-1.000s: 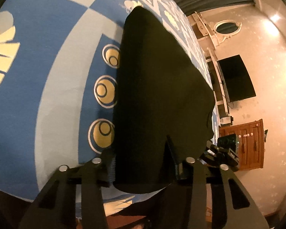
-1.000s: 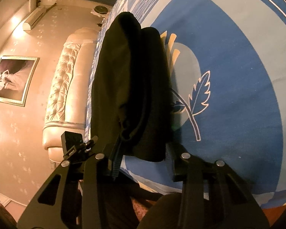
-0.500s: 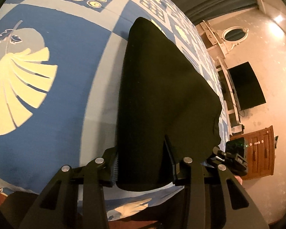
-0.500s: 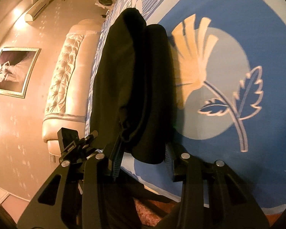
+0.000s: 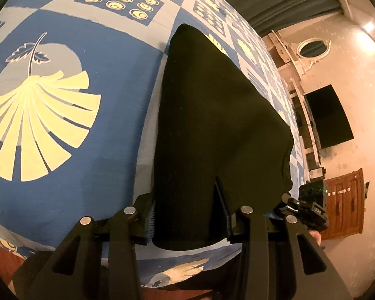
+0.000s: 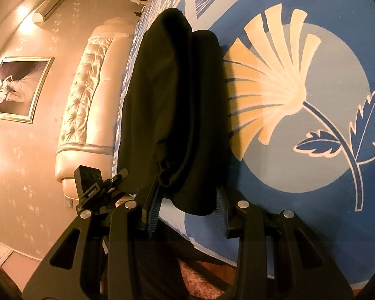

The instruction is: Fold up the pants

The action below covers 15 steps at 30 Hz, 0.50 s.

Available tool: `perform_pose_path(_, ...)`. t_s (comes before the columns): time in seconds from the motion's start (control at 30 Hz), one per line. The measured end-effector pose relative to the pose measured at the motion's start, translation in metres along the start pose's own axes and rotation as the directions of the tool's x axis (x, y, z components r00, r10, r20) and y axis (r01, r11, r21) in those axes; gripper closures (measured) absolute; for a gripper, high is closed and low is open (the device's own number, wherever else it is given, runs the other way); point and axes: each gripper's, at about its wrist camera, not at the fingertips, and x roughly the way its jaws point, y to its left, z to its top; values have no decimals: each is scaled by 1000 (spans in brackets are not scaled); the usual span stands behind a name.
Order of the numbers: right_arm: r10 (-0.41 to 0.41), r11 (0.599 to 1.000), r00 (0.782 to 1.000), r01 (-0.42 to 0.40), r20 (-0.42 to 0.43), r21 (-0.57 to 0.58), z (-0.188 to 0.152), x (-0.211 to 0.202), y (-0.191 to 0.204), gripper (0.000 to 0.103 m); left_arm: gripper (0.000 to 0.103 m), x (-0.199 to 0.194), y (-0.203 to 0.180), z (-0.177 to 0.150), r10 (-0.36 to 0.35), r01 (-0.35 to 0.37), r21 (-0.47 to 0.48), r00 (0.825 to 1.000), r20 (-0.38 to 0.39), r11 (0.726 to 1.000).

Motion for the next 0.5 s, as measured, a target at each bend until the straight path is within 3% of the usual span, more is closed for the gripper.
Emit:
perform_pose_path(0.13, 37, 999, 999, -37, -2, 10, 1, -4, 1, 47, 42, -12, -6, -2, 76, -77, 32, 996, 48, 996)
perform_pose_path(0.2, 44, 999, 999, -44, 29, 4, 4, -16, 2, 35, 30, -23, -11, -2, 66, -71, 72, 995, 73, 995)
perform_pose_path(0.33, 34, 998, 992, -39, 118, 43, 18, -39, -9, 29, 24, -48, -12, 11, 16, -38, 136, 987, 158, 990)
perform_pose_path(0.5, 55, 995, 986, -67, 157, 72, 47, -36, -20, 28, 24, -29, 10, 48, -15, -1, 121, 991, 135, 993)
